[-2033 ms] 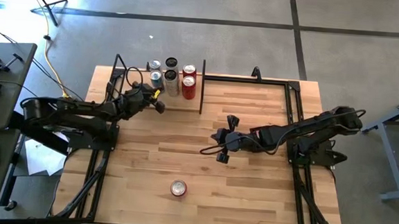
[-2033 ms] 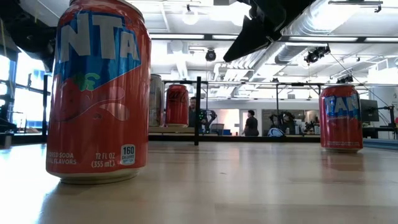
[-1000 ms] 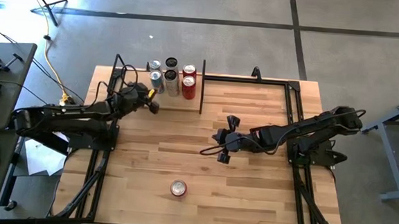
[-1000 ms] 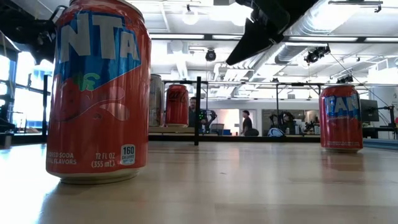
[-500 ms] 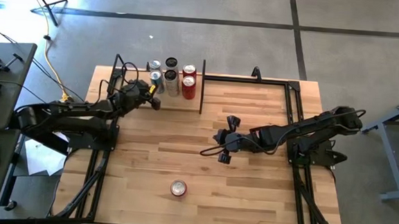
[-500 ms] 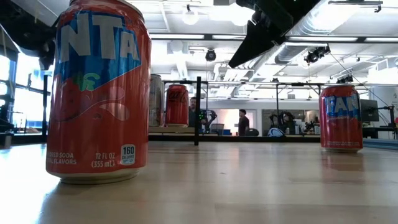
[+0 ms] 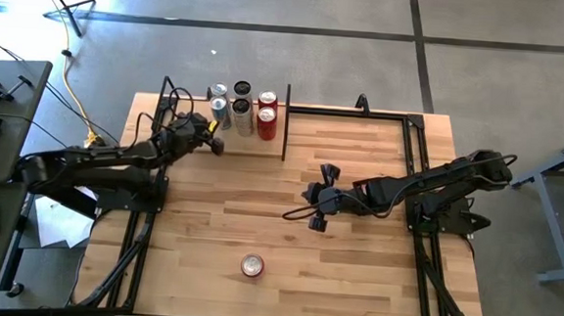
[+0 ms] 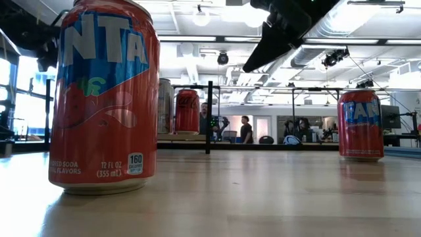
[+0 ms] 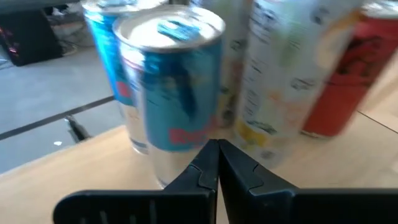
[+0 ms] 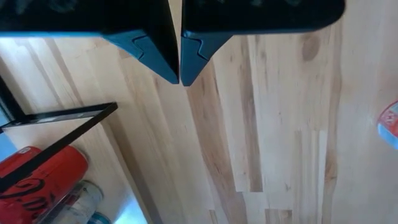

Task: Place canned beverage on shelf
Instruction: Put the top red soda can on the shelf

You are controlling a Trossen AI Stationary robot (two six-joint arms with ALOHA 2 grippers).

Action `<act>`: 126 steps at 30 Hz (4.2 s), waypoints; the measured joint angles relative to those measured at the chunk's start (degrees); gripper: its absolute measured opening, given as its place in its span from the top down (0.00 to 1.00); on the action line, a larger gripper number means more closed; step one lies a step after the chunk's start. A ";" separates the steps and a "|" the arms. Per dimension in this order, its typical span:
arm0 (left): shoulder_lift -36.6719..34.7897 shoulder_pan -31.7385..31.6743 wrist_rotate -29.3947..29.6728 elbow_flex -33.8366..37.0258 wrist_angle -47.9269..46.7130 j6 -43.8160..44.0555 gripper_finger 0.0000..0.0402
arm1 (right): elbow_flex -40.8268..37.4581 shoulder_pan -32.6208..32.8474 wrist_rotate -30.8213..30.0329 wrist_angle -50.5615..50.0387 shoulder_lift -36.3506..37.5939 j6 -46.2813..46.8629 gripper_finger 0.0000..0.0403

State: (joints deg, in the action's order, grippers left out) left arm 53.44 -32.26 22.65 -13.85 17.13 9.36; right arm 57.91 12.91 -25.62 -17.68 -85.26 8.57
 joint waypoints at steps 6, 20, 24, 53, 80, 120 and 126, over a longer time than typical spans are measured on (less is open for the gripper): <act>-3.26 6.00 -0.13 0.00 -2.39 0.66 1.00 | 0.51 0.19 2.74 -2.02 0.01 1.78 1.00; -5.08 16.13 -6.31 0.00 -2.17 -0.46 1.00 | 18.68 3.62 14.81 -55.79 0.05 39.10 0.94; -5.08 16.65 -6.61 0.00 -1.45 -1.51 1.00 | 19.60 4.16 17.59 -64.12 0.07 49.84 0.78; -5.08 16.62 -9.27 0.00 -1.42 -2.10 1.00 | 15.29 -11.75 19.68 -66.37 0.22 11.53 0.28; -5.08 16.62 -9.27 0.00 -2.30 -2.47 1.00 | 7.59 -11.71 20.90 -56.11 0.14 10.63 0.38; 30.01 24.65 -34.37 -6.33 24.13 23.70 0.79 | -13.05 -2.80 13.32 14.53 0.12 41.64 0.79; 36.35 25.55 -35.35 -9.81 23.88 34.06 0.54 | -15.76 -2.80 13.01 25.77 -2.98 40.78 0.60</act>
State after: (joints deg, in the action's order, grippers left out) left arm 89.79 -6.72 -12.70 -23.65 41.01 43.42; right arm 42.15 10.11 -12.61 8.09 -88.24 49.35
